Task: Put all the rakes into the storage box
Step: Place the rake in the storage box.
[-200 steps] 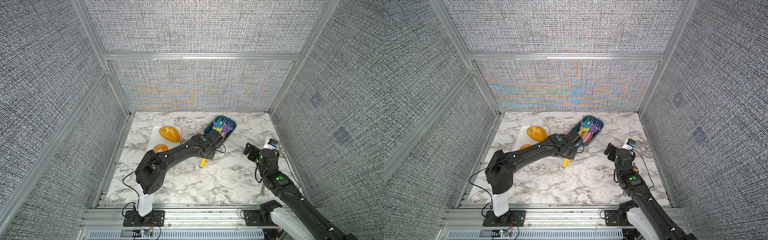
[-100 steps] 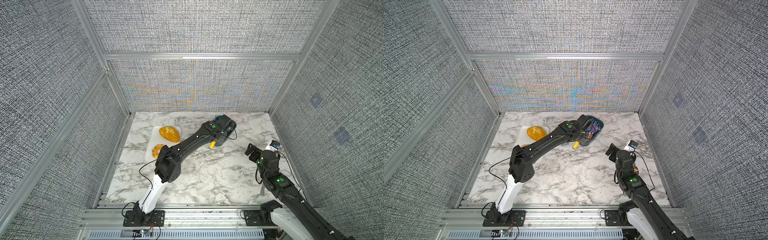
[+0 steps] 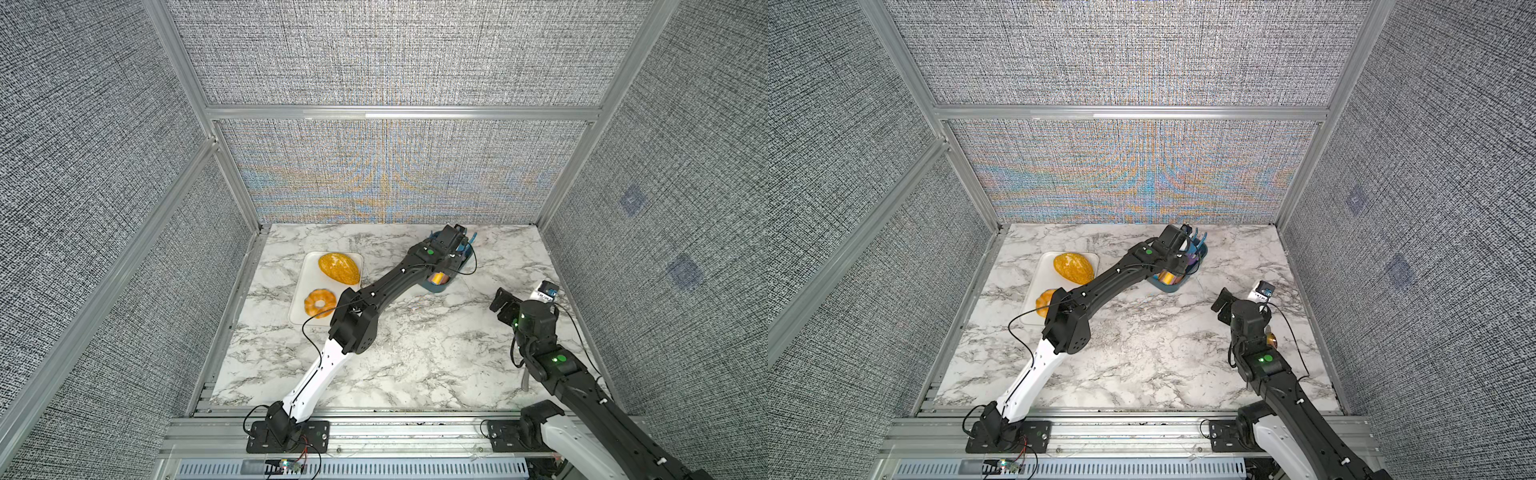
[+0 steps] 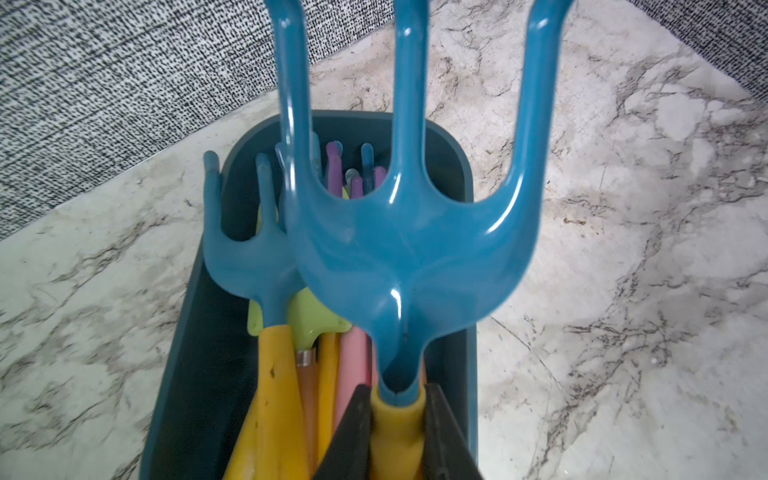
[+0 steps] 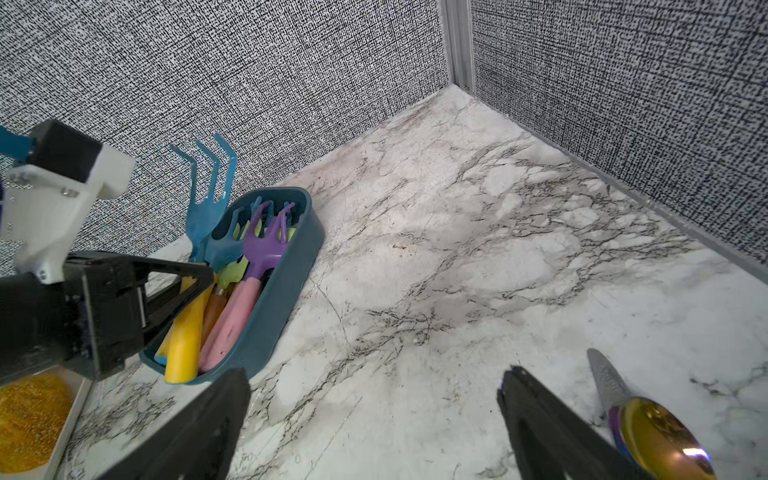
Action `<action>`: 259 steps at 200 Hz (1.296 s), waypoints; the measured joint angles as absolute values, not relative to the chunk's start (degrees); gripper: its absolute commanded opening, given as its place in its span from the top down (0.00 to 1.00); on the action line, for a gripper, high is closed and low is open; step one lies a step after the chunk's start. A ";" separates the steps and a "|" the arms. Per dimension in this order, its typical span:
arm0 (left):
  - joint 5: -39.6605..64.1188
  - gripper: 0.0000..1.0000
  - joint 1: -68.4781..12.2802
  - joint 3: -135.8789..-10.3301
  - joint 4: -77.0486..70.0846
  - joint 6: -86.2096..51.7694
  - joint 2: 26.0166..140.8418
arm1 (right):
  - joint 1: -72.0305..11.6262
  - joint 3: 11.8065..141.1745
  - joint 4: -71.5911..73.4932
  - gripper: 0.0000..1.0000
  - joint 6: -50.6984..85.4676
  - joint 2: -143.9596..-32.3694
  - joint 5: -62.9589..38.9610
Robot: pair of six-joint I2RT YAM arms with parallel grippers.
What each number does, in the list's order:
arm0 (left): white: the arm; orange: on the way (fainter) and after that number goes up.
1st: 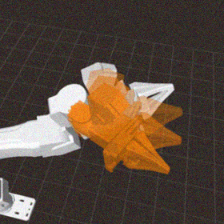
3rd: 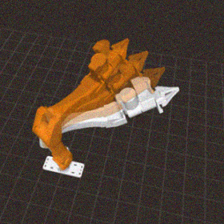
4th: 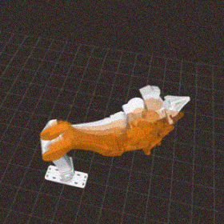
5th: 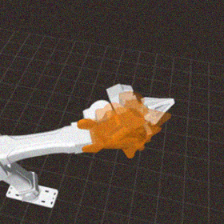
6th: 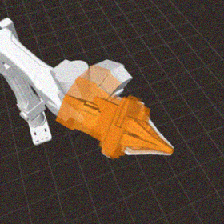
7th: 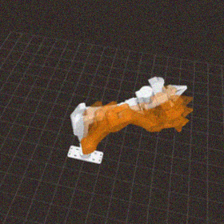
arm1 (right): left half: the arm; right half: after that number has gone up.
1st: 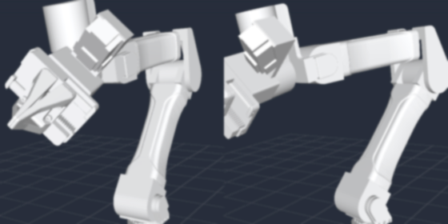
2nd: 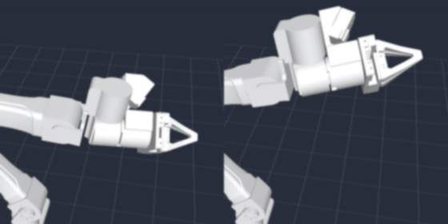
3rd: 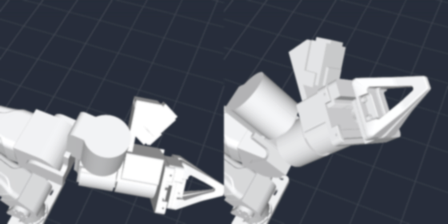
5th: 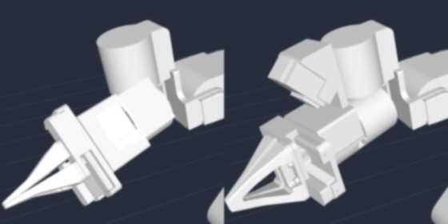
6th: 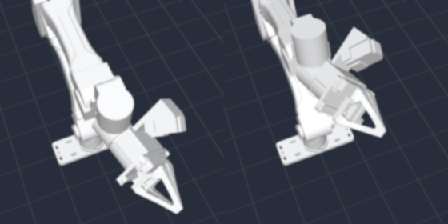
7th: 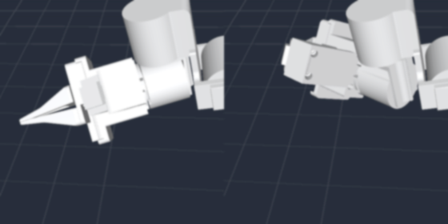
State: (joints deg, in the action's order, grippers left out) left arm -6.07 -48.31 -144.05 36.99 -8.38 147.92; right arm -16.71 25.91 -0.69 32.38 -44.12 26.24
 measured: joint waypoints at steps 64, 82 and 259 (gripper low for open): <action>0.14 0.44 -47.31 -138.69 36.03 -10.70 145.43 | -16.71 25.91 1.08 0.01 27.09 -45.34 19.51; 1.15 0.42 -47.59 -135.09 35.90 -11.35 141.47 | -16.71 25.91 1.76 0.01 25.71 -45.93 17.52; -8.73 0.01 -47.53 -77.12 24.71 -15.31 87.22 | -15.40 34.72 2.72 0.01 19.16 -54.15 7.07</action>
State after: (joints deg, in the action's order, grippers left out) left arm -8.73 -47.53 -77.12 24.71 -15.31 87.22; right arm -15.40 34.72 2.72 19.16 -54.15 7.07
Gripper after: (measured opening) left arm 0.988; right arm 0.997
